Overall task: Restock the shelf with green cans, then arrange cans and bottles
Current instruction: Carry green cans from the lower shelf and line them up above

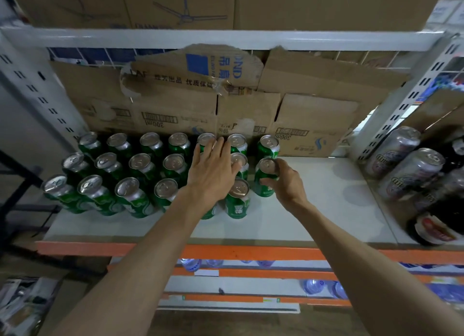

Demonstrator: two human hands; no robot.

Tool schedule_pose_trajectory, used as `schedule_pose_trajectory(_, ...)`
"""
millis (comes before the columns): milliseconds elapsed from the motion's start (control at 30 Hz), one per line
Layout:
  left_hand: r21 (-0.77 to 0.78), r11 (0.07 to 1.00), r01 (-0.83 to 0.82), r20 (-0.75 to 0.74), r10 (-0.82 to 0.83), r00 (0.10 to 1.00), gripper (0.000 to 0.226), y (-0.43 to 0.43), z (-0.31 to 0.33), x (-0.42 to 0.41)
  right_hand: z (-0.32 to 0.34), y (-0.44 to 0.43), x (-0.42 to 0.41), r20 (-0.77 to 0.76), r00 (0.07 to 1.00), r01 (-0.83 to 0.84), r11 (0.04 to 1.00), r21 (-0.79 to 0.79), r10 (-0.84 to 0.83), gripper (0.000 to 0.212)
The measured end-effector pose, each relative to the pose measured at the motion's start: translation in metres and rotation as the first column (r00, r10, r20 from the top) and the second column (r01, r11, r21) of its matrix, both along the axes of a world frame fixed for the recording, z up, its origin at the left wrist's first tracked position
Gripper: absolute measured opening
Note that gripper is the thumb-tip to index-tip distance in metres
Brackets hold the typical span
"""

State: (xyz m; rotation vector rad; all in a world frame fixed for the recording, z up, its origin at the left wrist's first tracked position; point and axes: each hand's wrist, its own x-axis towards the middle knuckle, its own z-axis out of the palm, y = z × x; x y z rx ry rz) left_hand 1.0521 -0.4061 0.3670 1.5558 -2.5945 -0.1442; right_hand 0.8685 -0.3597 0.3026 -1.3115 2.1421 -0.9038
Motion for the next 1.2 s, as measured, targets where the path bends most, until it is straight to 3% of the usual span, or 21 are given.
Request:
schedule_pose_trajectory(200,-0.023,1.000,-0.009,-0.026,0.009,1.000,0.059,-0.002,0.001,-0.007,-0.003,-0.001,-0.006,0.031,0.999,0.016,0.999,-0.043,-0.015,0.050)
schedule_pose_trajectory(467,-0.018,0.999,-0.044,-0.009,0.044,0.999,0.055,-0.006,-0.003,-0.008,-0.012,0.007,-0.015,0.007,0.996,-0.090,0.995,-0.037,0.090,0.066)
schedule_pose_trajectory(633,-0.025,0.997,-0.069,-0.013,0.069,0.998,0.052,-0.015,-0.002,-0.005,-0.005,-0.003,-0.017,-0.029,0.998,-0.065,0.995,-0.073,0.063,0.055)
schedule_pose_trajectory(833,-0.050,0.995,-0.091,-0.028,0.090,0.996,0.048,-0.021,0.000,-0.005,-0.008,-0.007,-0.011,-0.006,1.000,0.029,0.995,-0.097,-0.030,0.055)
schedule_pose_trajectory(1200,-0.065,0.994,-0.087,-0.025,0.086,0.996,0.050,-0.020,-0.001,-0.010,-0.009,-0.010,-0.009,-0.106,0.994,0.028,0.998,-0.064,-0.035,0.056)
